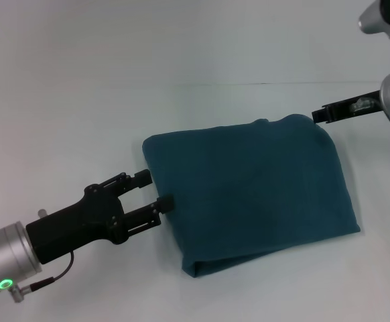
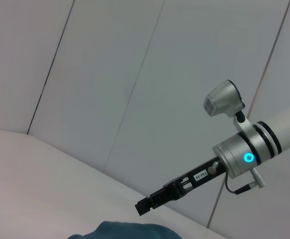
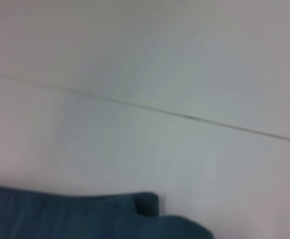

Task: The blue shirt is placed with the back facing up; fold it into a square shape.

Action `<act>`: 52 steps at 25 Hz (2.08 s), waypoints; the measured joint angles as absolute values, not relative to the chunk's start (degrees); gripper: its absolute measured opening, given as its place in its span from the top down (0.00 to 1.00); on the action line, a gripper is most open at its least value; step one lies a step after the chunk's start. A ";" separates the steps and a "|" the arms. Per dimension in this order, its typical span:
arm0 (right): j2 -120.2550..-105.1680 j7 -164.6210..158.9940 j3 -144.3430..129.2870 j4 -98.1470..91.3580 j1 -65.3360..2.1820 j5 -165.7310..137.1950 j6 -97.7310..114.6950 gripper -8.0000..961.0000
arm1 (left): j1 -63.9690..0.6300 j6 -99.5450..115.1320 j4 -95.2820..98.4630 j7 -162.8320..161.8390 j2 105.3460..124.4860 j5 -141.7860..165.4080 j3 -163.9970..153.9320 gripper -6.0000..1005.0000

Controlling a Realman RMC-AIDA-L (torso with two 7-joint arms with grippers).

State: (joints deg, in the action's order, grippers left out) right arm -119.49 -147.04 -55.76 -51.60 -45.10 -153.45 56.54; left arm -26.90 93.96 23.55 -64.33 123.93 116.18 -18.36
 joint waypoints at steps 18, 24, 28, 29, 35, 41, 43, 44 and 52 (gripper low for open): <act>-118.02 -136.39 -55.59 -49.88 -40.89 -131.24 63.93 0.51 | -27.07 92.51 22.96 -64.34 123.93 114.91 -18.37 0.24; -117.83 -133.25 -55.55 -44.00 -41.62 -130.38 61.08 0.78 | -27.07 92.44 22.85 -64.34 123.93 114.43 -18.37 0.24; -118.04 -132.28 -55.91 -41.71 -42.11 -130.44 58.31 0.92 | -27.03 92.43 22.85 -64.34 123.93 114.43 -18.37 0.24; -118.04 -131.94 -55.95 -40.86 -42.40 -130.48 57.58 0.96 | -26.96 92.43 22.85 -64.34 123.93 114.43 -18.37 0.24; -118.56 -129.65 -56.51 -34.89 -44.72 -130.89 52.34 0.99 | -26.82 92.40 22.85 -64.34 123.93 114.43 -18.37 0.24; -119.36 -129.14 -59.67 -32.92 -45.64 -131.01 47.24 0.98 | -26.81 91.47 22.75 -64.34 123.93 114.35 -18.37 0.24; -119.47 -129.14 -60.83 -32.78 -45.75 -131.01 46.43 0.97 | -26.82 91.25 22.61 -64.33 123.93 114.34 -18.37 0.24; -119.49 -129.14 -61.44 -32.70 -45.80 -131.01 46.03 0.97 | -26.85 91.13 22.49 -64.34 123.93 114.34 -18.37 0.24; -119.48 -129.11 -62.91 -34.09 -45.44 -130.73 45.94 0.95 | -26.98 89.52 22.14 -64.34 123.93 113.28 -18.37 0.24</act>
